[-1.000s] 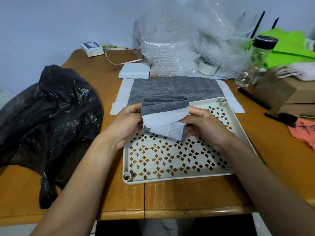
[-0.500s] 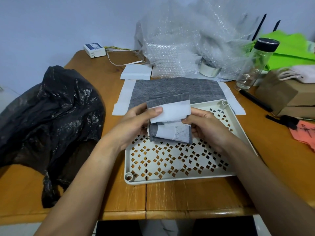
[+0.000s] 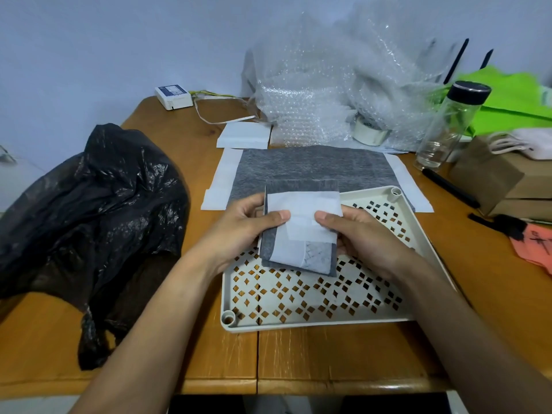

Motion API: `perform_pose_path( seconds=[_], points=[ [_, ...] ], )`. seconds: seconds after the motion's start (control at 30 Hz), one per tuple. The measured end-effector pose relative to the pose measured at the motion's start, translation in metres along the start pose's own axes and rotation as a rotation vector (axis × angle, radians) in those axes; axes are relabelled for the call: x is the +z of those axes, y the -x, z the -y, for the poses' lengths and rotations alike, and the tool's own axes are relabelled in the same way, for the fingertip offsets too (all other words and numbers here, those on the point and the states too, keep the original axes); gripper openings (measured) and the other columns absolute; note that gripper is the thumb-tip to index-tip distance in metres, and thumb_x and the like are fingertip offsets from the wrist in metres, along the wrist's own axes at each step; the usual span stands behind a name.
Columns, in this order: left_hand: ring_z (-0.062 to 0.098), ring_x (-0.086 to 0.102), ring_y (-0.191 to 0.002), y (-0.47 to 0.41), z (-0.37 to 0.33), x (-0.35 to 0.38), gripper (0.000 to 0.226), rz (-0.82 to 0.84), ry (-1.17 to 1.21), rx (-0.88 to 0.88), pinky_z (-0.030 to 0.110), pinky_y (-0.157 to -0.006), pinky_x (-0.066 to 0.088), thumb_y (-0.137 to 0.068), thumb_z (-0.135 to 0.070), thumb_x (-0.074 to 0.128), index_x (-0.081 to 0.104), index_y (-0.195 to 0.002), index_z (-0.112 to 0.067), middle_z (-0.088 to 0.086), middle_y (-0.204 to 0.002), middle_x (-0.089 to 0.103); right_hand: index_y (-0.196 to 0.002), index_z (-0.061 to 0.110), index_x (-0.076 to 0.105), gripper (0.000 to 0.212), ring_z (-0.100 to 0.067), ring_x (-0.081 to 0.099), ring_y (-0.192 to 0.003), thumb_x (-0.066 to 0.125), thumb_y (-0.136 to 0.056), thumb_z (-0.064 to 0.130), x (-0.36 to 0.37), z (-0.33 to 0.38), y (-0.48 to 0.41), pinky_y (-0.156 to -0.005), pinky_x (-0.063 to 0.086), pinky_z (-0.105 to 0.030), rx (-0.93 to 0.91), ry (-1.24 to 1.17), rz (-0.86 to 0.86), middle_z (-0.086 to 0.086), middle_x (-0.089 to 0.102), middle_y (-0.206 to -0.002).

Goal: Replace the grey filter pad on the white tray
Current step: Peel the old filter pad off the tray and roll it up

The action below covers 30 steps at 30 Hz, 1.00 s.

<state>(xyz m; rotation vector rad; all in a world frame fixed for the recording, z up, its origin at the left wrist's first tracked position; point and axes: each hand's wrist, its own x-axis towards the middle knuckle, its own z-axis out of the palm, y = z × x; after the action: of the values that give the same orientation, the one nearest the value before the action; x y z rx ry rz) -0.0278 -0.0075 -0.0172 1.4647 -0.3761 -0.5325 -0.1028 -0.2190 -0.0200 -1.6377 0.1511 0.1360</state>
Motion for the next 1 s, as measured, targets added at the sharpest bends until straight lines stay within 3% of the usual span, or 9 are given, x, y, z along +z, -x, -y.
perform_pose_path(
  seconds=[0.13,0.27,0.37,0.43,0.5,0.67,0.83,0.93,1.0],
  points=[
    [0.010,0.075,-0.091,0.002,-0.002,0.002,0.026,0.028,-0.029,-0.046,0.020,-0.068,0.057,-0.090,-0.016,0.069,0.070,-0.116,-0.020,-0.004,-0.104,0.079,-0.121,0.020,0.069,0.027,-0.025,0.072,-0.108,0.062,-0.097,0.029,-0.001,0.002,0.003,-0.095,0.057,-0.042,-0.016,-0.028,-0.010,-0.004,0.077,-0.113],
    [0.019,0.075,-0.095,0.002,-0.001,-0.001,0.024,0.069,-0.082,-0.050,0.038,-0.073,0.063,-0.094,-0.016,0.066,0.069,-0.116,-0.022,0.000,-0.111,0.077,-0.120,0.020,0.070,0.024,-0.023,0.072,-0.109,0.062,-0.097,0.017,0.001,0.003,0.004,-0.093,0.058,-0.038,-0.035,-0.043,-0.018,-0.003,0.077,-0.114],
    [0.026,0.075,-0.074,0.002,0.000,-0.004,0.025,0.109,-0.012,-0.050,0.035,-0.058,0.062,-0.098,-0.004,0.056,0.067,-0.118,-0.014,0.010,-0.105,0.076,-0.111,0.026,0.075,0.026,-0.024,0.071,-0.109,0.058,-0.098,0.009,0.002,0.003,0.002,-0.095,0.055,-0.045,-0.059,-0.027,-0.027,-0.003,0.077,-0.113],
    [0.024,0.071,-0.059,0.002,0.000,-0.006,0.027,0.145,0.012,-0.062,0.035,-0.059,0.062,-0.101,-0.001,0.049,0.065,-0.121,-0.010,0.011,-0.086,0.076,-0.105,0.032,0.078,0.037,-0.021,0.072,-0.105,0.054,-0.099,0.004,0.002,0.004,0.002,-0.093,0.055,-0.047,-0.082,-0.020,-0.010,-0.002,0.078,-0.111],
    [0.024,0.069,-0.055,0.001,0.001,-0.008,0.030,0.169,0.055,-0.068,0.034,-0.059,0.063,-0.101,0.002,0.046,0.066,-0.120,-0.009,0.016,-0.085,0.076,-0.105,0.035,0.079,0.045,-0.020,0.072,-0.102,0.051,-0.099,0.001,0.002,0.005,0.002,-0.089,0.056,-0.047,-0.101,-0.024,0.030,-0.003,0.078,-0.111],
    [0.028,0.068,-0.062,-0.001,0.003,-0.013,0.038,0.196,0.156,-0.081,0.032,-0.058,0.060,-0.101,0.010,0.037,0.069,-0.115,-0.006,0.031,-0.104,0.067,-0.100,0.026,0.082,0.051,-0.027,0.072,-0.092,0.047,-0.095,-0.010,-0.003,0.004,-0.002,-0.073,0.062,-0.046,-0.073,-0.132,0.066,-0.011,0.078,-0.104],
    [0.032,0.068,-0.079,-0.001,-0.002,-0.014,0.050,0.289,0.197,-0.100,0.038,-0.068,0.060,-0.097,-0.004,0.024,0.071,-0.112,-0.003,0.026,-0.108,0.069,-0.097,0.017,0.080,0.048,-0.028,0.070,-0.094,0.041,-0.097,-0.011,-0.007,0.003,-0.005,-0.077,0.059,-0.051,-0.068,-0.103,0.083,-0.013,0.076,-0.105],
    [0.030,0.068,-0.091,-0.001,-0.002,-0.011,0.046,0.270,0.148,-0.101,0.044,-0.076,0.059,-0.102,-0.029,0.033,0.073,-0.105,-0.006,0.019,-0.106,0.070,-0.089,0.018,0.078,0.046,-0.024,0.070,-0.092,0.042,-0.096,-0.010,-0.003,0.004,-0.004,-0.084,0.055,-0.054,-0.075,0.010,0.043,-0.008,0.076,-0.098],
    [0.025,0.071,-0.091,0.000,0.000,-0.005,0.030,0.180,-0.024,-0.070,0.042,-0.078,0.059,-0.100,-0.035,0.054,0.074,-0.099,-0.013,0.016,-0.105,0.071,-0.088,0.019,0.075,0.042,-0.027,0.069,-0.093,0.045,-0.096,-0.009,0.002,0.005,-0.004,-0.083,0.055,-0.051,-0.076,0.075,0.038,-0.008,0.075,-0.097]
  ],
)
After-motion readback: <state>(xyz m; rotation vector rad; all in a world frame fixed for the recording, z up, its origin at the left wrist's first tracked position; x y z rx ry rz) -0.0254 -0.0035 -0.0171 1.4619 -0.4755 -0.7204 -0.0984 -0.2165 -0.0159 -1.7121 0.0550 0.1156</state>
